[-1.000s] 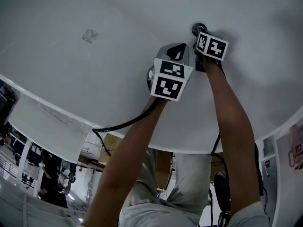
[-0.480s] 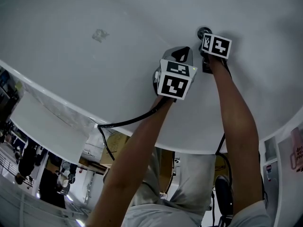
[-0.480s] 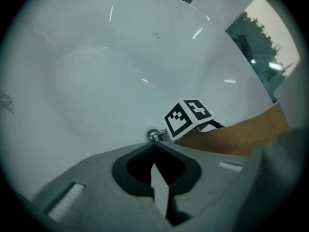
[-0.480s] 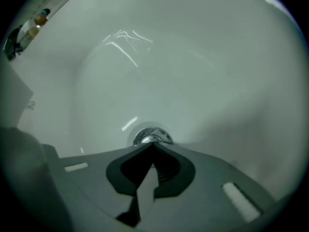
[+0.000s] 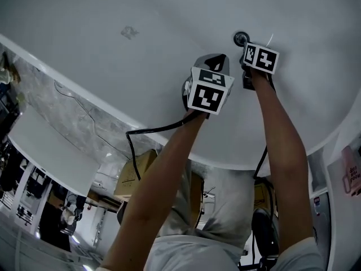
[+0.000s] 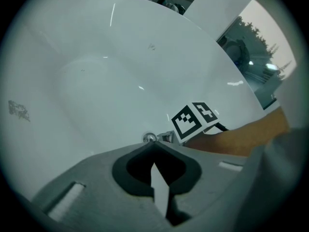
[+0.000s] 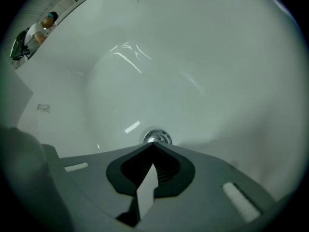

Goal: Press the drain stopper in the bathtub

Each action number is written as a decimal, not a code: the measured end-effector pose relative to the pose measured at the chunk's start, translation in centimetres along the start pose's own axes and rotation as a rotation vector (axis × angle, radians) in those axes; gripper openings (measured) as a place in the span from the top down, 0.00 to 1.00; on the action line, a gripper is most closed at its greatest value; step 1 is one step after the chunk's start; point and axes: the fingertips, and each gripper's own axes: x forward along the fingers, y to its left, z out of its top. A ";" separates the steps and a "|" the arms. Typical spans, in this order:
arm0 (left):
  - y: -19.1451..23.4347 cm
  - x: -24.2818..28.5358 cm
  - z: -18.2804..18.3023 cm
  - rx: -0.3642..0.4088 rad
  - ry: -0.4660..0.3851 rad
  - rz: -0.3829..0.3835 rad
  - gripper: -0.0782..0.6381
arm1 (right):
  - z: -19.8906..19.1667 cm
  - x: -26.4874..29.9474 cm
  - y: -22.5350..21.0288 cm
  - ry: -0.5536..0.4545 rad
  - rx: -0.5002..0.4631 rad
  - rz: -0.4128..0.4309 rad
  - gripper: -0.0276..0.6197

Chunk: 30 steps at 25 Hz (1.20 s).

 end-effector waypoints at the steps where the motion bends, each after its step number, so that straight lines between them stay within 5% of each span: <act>1: -0.1 -0.6 0.1 -0.002 -0.002 0.000 0.89 | 0.1 -0.8 0.3 -0.007 -0.001 0.006 0.95; 16: -6.4 -12.6 4.1 0.111 -0.079 -0.064 0.89 | 4.3 -17.9 6.2 -0.188 0.023 0.074 0.95; 30: -9.4 -28.0 8.9 0.201 -0.137 -0.071 0.89 | 5.4 -36.5 14.1 -0.312 -0.070 0.108 0.96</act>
